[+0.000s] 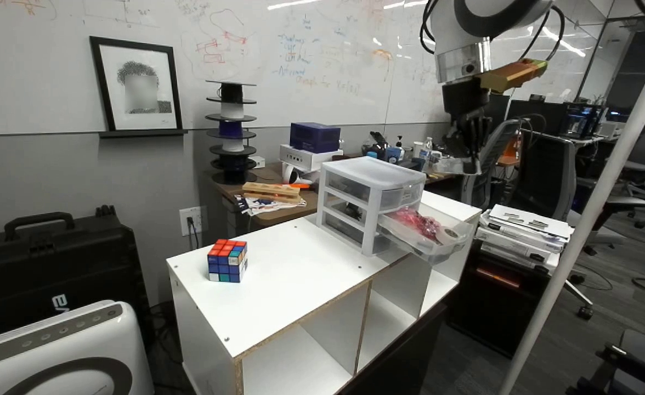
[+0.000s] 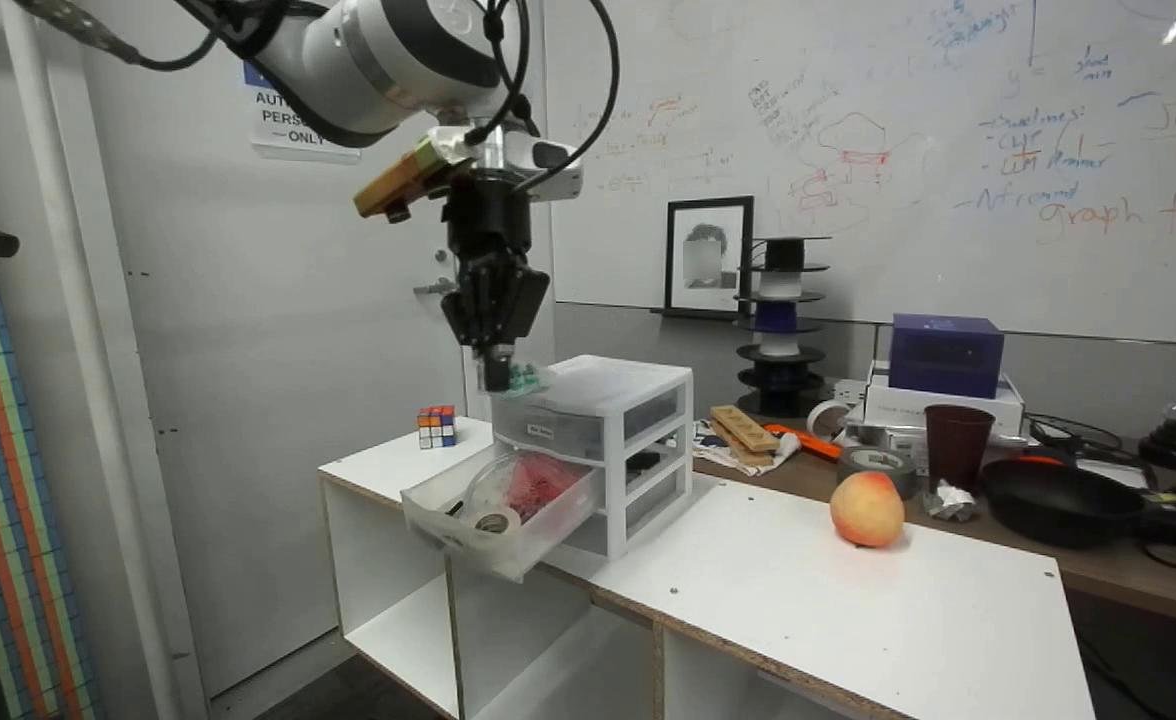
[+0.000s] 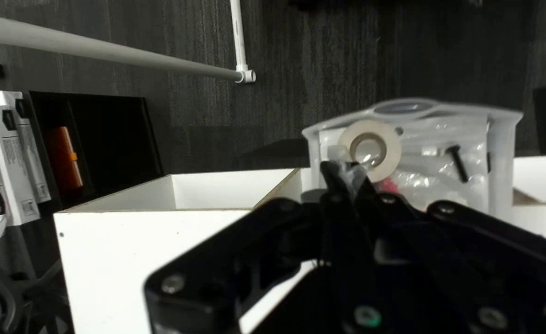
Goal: Put the roll of tape and plastic bag on the table into the open drawer and then close the drawer
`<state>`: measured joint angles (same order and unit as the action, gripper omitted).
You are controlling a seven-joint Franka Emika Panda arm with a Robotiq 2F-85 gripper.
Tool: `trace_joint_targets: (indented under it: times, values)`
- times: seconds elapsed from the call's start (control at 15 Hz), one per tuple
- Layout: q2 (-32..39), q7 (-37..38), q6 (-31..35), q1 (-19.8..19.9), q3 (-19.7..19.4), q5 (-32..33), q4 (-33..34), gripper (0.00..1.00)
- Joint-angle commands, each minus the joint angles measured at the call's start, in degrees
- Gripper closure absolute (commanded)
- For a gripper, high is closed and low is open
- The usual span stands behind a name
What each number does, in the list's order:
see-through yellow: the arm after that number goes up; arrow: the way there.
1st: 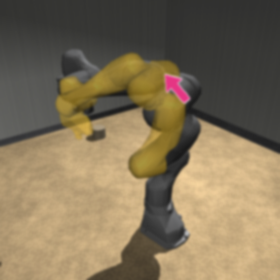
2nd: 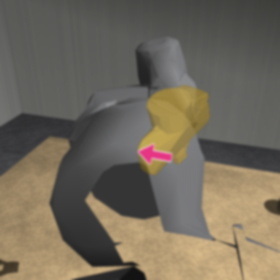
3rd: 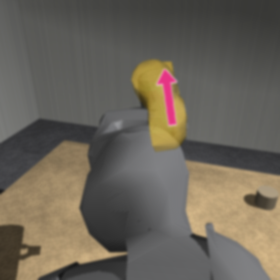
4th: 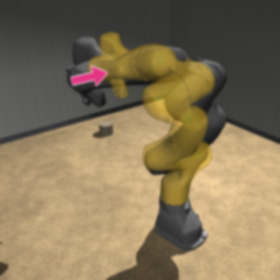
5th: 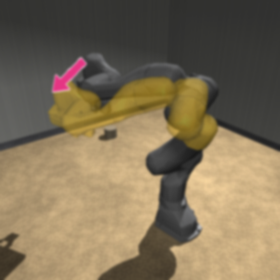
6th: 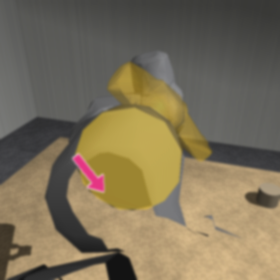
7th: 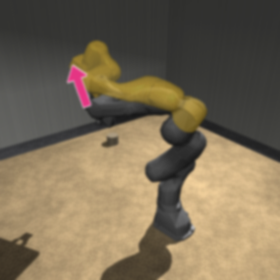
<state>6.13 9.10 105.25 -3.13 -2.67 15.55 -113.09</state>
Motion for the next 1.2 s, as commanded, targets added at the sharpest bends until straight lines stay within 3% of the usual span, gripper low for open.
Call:
trace_joint_targets:
  times: [0.0,0.27,0.53,0.8,1.13]
  values:
    - [-10.53,-2.69,1.71,-0.53,3.08,0.75,-14.41,0.93]
    - [-13.14,-2.14,5.51,0.28,4.60,1.70,-22.20,0.93]
    - [-13.74,0.00,15.91,1.42,3.97,5.78,-27.59,0.93]
    - [-13.51,0.87,24.26,3.04,3.13,6.34,-29.48,0.93]
    - [-13.02,0.37,28.26,3.91,2.74,4.27,-28.99,0.93]
